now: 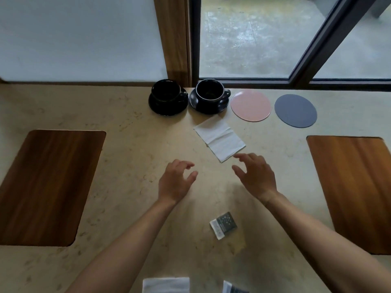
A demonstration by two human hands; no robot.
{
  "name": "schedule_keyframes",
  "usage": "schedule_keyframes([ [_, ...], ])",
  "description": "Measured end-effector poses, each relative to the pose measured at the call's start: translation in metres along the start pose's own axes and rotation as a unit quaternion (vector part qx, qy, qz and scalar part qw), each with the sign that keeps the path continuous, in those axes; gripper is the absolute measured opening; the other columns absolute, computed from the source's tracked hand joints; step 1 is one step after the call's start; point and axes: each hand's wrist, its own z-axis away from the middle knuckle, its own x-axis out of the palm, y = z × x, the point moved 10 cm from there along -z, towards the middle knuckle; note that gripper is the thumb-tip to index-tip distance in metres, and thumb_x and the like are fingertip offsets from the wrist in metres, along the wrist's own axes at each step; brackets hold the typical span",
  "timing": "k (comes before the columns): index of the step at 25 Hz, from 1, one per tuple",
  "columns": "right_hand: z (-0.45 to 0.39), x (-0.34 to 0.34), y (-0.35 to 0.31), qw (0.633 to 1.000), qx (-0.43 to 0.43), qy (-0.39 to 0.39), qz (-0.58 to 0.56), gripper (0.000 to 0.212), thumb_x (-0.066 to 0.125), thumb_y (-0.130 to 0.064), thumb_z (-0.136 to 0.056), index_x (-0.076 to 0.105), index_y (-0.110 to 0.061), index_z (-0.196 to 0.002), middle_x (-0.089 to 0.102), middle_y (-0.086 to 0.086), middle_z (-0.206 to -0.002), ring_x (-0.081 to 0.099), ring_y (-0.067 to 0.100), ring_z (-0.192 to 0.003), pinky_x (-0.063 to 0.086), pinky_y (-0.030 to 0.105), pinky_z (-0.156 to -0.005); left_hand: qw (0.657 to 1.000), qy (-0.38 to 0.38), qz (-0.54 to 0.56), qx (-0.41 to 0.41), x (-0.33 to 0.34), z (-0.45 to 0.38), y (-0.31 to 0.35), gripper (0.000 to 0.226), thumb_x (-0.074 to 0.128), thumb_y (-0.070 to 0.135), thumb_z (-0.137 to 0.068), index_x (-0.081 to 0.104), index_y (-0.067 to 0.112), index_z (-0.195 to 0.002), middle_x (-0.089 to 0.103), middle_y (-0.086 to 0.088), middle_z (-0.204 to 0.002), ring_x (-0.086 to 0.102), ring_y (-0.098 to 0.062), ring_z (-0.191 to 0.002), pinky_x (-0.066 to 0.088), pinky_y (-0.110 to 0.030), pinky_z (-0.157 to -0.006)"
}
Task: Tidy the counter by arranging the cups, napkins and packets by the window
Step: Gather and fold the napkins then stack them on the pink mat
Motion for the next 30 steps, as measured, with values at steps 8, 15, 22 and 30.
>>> schedule_keyframes([
  [8,-0.1,0.023,0.013,1.0,-0.012,-0.027,0.0,0.037,0.06,-0.034,-0.091,0.057,-0.034,-0.128,0.06,0.001,-0.118,0.051,0.024,-0.107,0.05,0.041,-0.082,1.0,0.011,-0.026,-0.014,0.036,-0.088,0.021,0.03,0.065,0.042,-0.083,0.069,0.025,-0.108,0.064,0.006,-0.105,0.053,-0.016,-0.1,0.045,-0.034,-0.084],
  [15,-0.139,0.04,0.019,0.995,-0.031,-0.083,0.044,0.039,0.057,-0.036,-0.092,0.054,-0.038,-0.131,0.05,0.002,-0.133,0.043,0.026,-0.12,0.044,0.042,-0.093,0.995,0.0,-0.097,-0.01,0.057,-0.11,0.03,0.029,0.058,0.045,-0.085,0.066,0.028,-0.107,0.06,0.007,-0.105,0.05,-0.017,-0.1,0.038,-0.032,-0.085],
  [22,-0.143,0.047,0.013,0.996,-0.037,-0.074,0.032,0.017,0.061,-0.035,-0.088,0.064,-0.031,-0.105,0.052,-0.001,-0.127,0.044,0.027,-0.115,0.04,0.04,-0.088,0.996,0.01,-0.089,-0.01,0.058,-0.116,0.029,0.015,0.055,0.035,-0.088,0.066,0.027,-0.095,0.058,0.007,-0.095,0.05,-0.015,-0.093,0.036,-0.029,-0.078],
  [30,-0.126,0.026,0.002,0.998,-0.029,-0.054,-0.023,0.012,0.064,-0.033,-0.086,0.061,-0.025,-0.094,0.061,-0.004,-0.108,0.046,0.023,-0.106,0.036,0.037,-0.083,0.998,0.016,-0.059,0.034,0.05,-0.11,0.032,0.019,0.06,0.033,-0.083,0.068,0.026,-0.099,0.059,0.007,-0.1,0.051,-0.015,-0.094,0.039,-0.03,-0.076],
])
